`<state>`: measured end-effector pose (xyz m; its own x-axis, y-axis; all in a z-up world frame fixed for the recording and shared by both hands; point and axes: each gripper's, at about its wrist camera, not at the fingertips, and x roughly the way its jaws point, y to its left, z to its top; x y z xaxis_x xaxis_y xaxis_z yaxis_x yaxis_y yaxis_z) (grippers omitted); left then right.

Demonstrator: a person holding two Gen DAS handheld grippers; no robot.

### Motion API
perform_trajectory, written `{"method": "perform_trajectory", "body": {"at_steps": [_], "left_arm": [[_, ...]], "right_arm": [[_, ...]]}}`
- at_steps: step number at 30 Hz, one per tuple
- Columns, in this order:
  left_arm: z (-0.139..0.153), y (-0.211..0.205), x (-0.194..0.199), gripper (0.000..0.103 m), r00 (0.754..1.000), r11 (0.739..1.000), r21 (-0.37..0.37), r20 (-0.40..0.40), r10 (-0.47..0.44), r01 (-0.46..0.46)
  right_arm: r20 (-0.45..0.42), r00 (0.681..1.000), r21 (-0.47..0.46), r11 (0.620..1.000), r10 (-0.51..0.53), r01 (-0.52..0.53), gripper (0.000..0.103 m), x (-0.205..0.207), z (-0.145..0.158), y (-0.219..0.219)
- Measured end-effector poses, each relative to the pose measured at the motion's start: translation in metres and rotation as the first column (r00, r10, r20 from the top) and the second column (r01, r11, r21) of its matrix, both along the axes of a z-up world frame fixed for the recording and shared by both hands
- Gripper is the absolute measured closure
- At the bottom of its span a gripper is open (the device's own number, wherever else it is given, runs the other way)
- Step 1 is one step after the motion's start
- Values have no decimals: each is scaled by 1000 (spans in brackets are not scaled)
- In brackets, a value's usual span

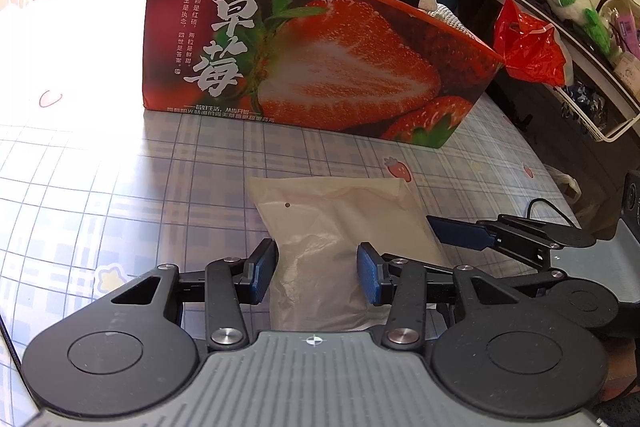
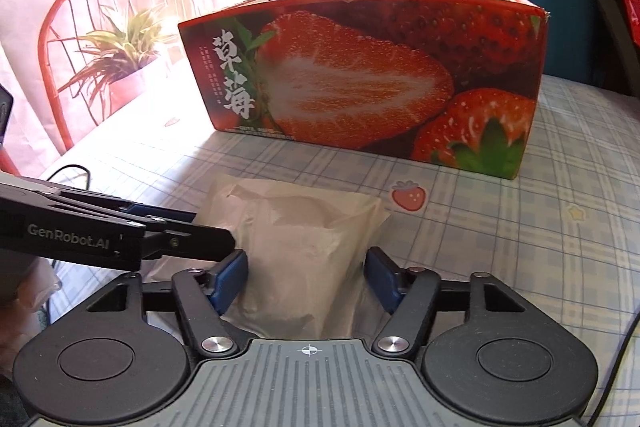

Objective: Organize soft objects
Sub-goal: 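Close both grippers on the white plastic pouch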

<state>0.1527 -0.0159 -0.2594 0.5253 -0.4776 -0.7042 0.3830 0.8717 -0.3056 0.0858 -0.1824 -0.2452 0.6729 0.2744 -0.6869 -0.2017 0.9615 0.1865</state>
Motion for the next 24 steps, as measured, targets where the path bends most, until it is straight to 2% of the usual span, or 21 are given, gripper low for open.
{"method": "perform_trajectory", "body": {"at_steps": [2, 4, 7, 12, 24], "left_arm": [[0, 0, 0, 56, 1000, 1000, 2, 1, 0, 0], [0, 1, 0, 56, 1000, 1000, -4, -1, 4, -4], [0, 2, 0, 56, 1000, 1000, -13, -6, 8, -8], [0, 5, 1, 56, 1000, 1000, -18, -10, 11, -11], [1, 4, 2, 56, 1000, 1000, -11, -10, 8, -8]], "right_arm": [[2, 1000, -2, 1000, -2, 2, 45, 0, 0, 1], [1, 1000, 13, 1000, -7, 7, 52, 0, 0, -1], [-2, 1000, 28, 999, -17, 17, 58, -1, 0, -4], [-3, 1000, 41, 999, -16, 16, 64, -3, 1, -7], [-4, 1000, 62, 998, -24, 24, 66, -5, 1, -7]]}}
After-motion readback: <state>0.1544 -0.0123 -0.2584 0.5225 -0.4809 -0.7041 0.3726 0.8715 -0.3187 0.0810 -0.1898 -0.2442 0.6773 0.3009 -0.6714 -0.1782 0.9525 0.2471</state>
